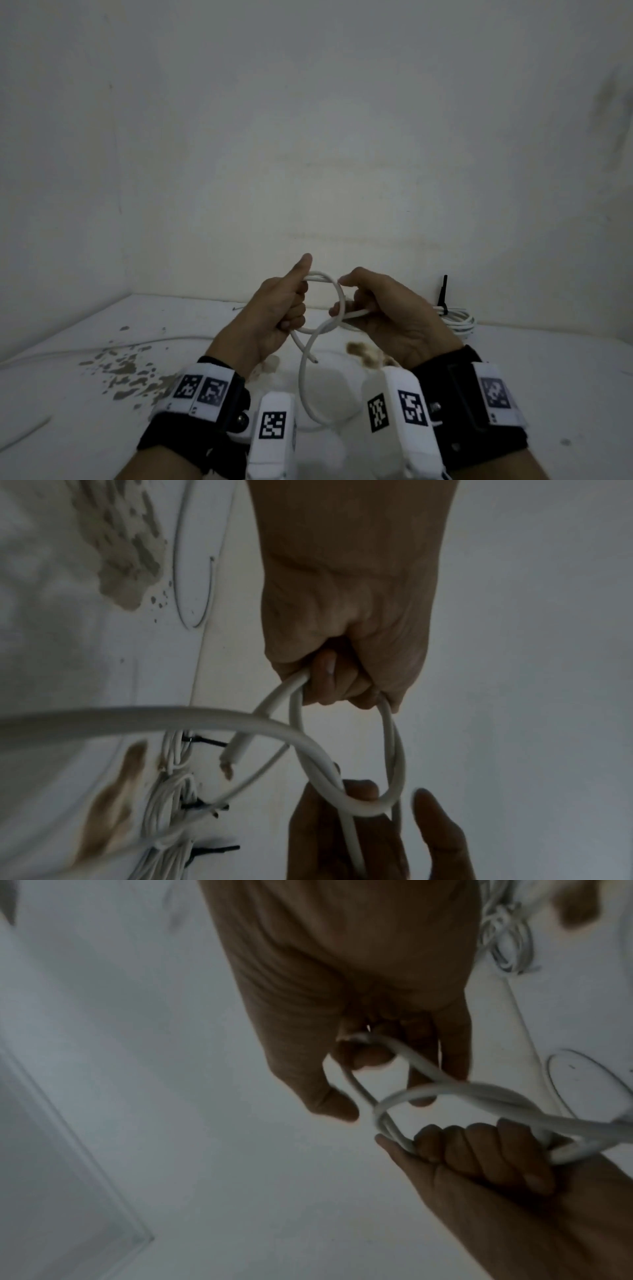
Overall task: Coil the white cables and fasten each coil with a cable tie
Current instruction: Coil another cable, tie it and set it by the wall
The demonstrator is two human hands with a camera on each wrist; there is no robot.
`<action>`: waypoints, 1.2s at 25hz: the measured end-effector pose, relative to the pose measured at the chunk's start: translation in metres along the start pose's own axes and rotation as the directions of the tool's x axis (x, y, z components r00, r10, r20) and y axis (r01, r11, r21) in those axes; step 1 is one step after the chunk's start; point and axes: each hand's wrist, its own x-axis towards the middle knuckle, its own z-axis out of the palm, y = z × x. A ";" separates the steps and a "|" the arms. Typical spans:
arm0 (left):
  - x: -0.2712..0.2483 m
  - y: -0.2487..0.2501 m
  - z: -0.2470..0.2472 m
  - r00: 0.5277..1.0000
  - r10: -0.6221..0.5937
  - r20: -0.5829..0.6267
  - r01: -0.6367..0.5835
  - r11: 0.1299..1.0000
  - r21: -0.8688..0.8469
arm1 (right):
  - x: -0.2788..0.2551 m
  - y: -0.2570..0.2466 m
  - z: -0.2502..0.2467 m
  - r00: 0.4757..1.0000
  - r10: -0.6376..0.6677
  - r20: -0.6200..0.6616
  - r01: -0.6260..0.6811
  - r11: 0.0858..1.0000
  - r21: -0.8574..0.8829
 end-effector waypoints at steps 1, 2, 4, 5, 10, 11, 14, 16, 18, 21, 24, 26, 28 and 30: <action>0.000 0.000 -0.001 1.000 0.010 -0.004 -0.010 0.999 0.052 | 0.000 0.000 0.001 0.999 -0.028 -0.026 0.027 0.999 -0.035; 0.000 0.001 -0.002 1.000 0.025 -0.013 -0.023 0.995 0.101 | 0.002 -0.002 0.003 0.995 -0.086 -0.052 0.081 0.991 -0.103; 0.002 0.003 -0.006 0.998 0.052 -0.044 -0.044 0.983 0.178 | 0.000 -0.007 0.004 0.977 -0.209 -0.049 0.188 0.942 -0.277; 0.003 0.004 -0.008 0.997 0.054 -0.052 -0.043 0.980 0.196 | -0.002 -0.011 0.003 0.971 -0.238 -0.021 0.213 0.902 -0.375; 0.005 0.000 -0.023 0.997 0.021 -0.076 -0.008 0.985 0.171 | -0.023 -0.029 -0.007 0.953 -0.199 0.231 0.301 0.729 -0.615; 0.007 0.001 -0.025 0.997 0.023 -0.076 -0.013 0.990 0.142 | -0.025 -0.029 -0.008 0.942 -0.213 0.259 0.312 0.838 -0.448; 0.013 0.001 -0.031 0.993 0.032 -0.112 -0.028 0.999 0.035 | -0.023 -0.020 -0.001 0.923 -0.215 0.318 0.152 0.965 0.212; 0.015 -0.002 -0.042 0.984 0.019 -0.175 -0.016 1.000 0.019 | -0.014 -0.008 0.002 0.955 -0.154 0.253 0.152 0.988 0.027; 0.016 -0.007 -0.056 0.973 0.004 -0.231 0.014 0.997 0.079 | -0.009 -0.005 -0.002 0.946 -0.297 0.131 0.308 0.692 -0.653; 0.020 -0.011 -0.070 0.958 0.028 -0.285 0.034 0.977 0.212 | -0.010 -0.013 -0.007 0.841 -0.522 0.143 0.287 0.207 -0.935; 0.024 -0.011 -0.071 0.963 0.016 -0.270 -0.002 0.999 0.051 | -0.015 -0.015 -0.003 0.893 -0.386 0.230 0.449 0.767 -0.458; 0.025 -0.013 -0.072 0.969 -0.019 -0.248 0.002 0.998 -0.067 | -0.022 -0.012 0.007 0.894 -0.285 0.346 0.333 0.939 -0.085; 0.024 -0.014 -0.079 0.964 -0.048 -0.262 0.017 0.993 -0.118 | -0.021 -0.008 0.009 0.902 -0.301 0.309 0.385 0.886 -0.260; 0.023 -0.012 -0.089 0.956 -0.043 -0.292 0.021 0.997 -0.077 | -0.018 -0.016 0.000 0.850 -0.489 0.196 0.473 0.545 -0.692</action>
